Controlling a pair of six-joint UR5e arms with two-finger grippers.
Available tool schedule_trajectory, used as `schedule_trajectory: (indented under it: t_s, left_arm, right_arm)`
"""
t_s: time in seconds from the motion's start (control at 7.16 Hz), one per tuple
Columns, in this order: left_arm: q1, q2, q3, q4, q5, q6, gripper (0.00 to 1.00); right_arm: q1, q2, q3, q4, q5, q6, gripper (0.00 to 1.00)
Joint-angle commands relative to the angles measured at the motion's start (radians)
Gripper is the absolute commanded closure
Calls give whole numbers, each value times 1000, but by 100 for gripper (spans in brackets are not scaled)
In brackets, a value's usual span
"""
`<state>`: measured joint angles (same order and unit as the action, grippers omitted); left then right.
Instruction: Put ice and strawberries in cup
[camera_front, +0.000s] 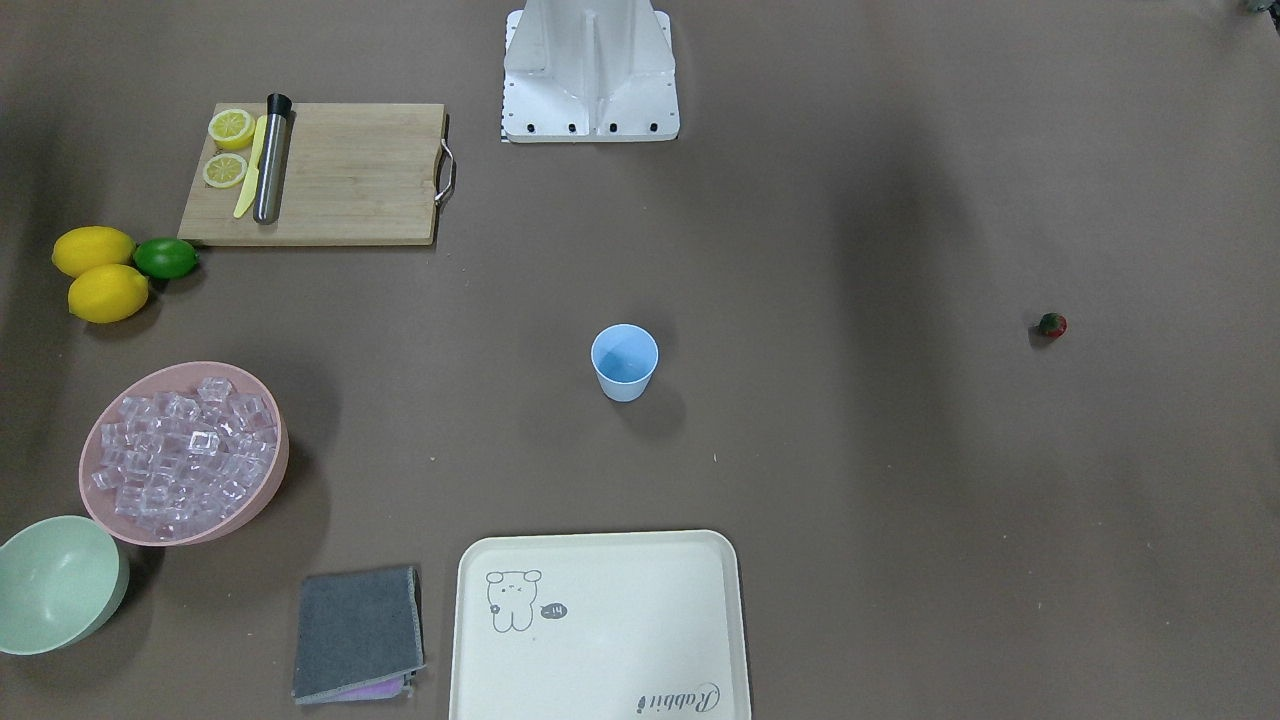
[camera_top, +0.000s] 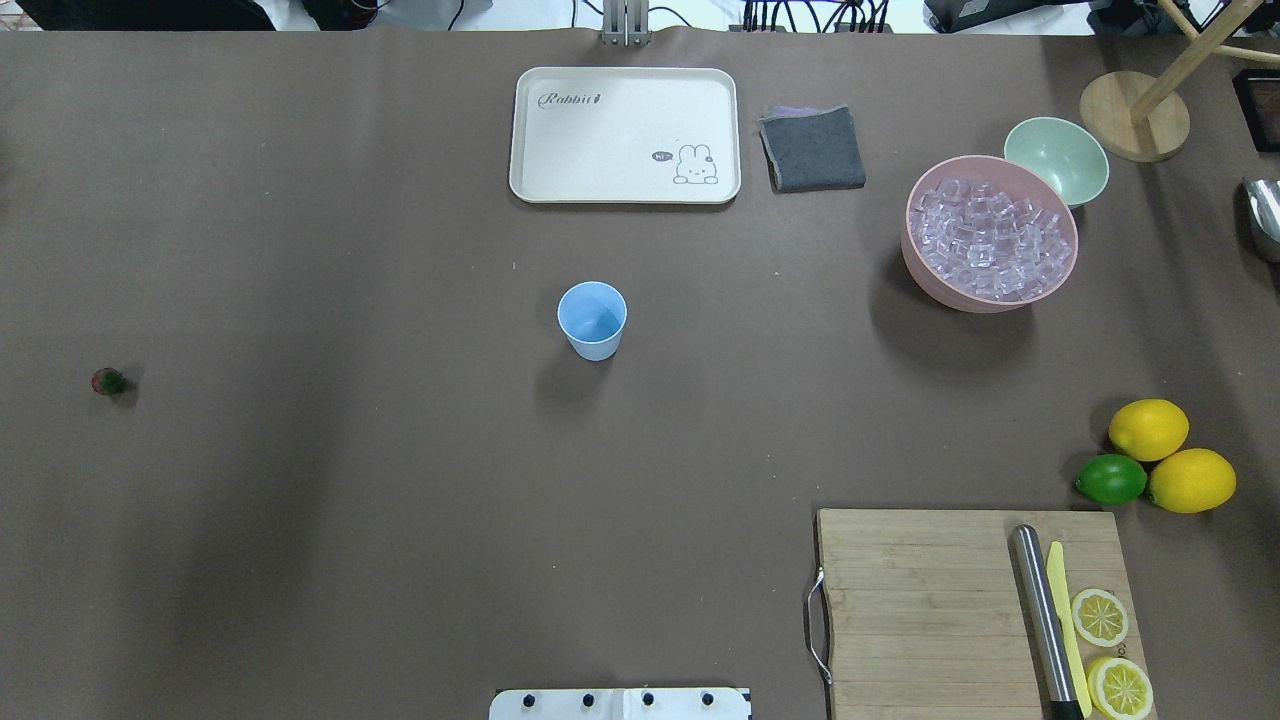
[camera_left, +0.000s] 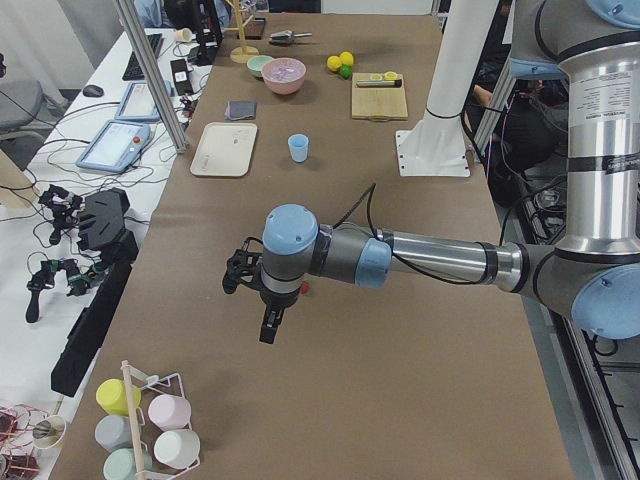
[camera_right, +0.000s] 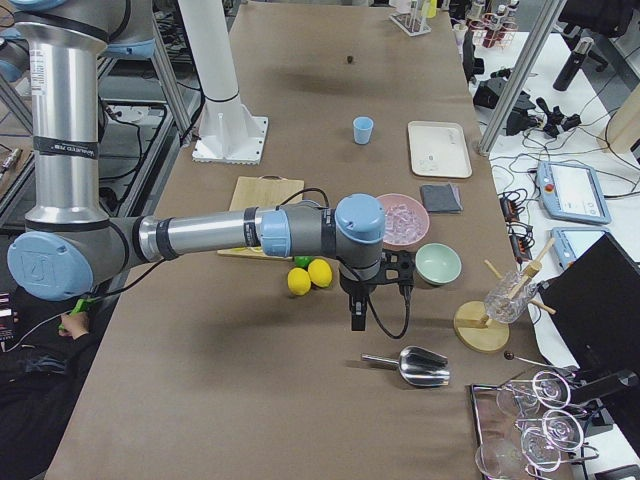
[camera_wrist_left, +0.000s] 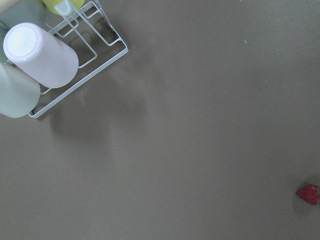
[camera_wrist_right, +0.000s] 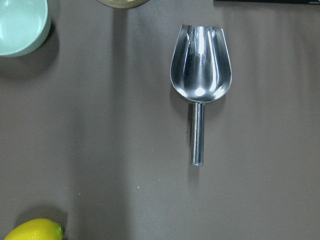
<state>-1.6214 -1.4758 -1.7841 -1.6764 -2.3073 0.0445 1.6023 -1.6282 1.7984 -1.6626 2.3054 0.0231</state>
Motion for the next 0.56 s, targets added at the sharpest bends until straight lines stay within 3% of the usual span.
schedule_trajectory:
  t_s: [0.0, 0.42]
  left_arm:
    - [0, 0, 3, -2, -1, 5, 2]
    - [5, 0, 0, -3, -4, 6, 2]
  right_arm:
    - [-1, -1, 6, 1, 0, 6, 1]
    - [-65, 77, 24, 4, -6, 18, 1]
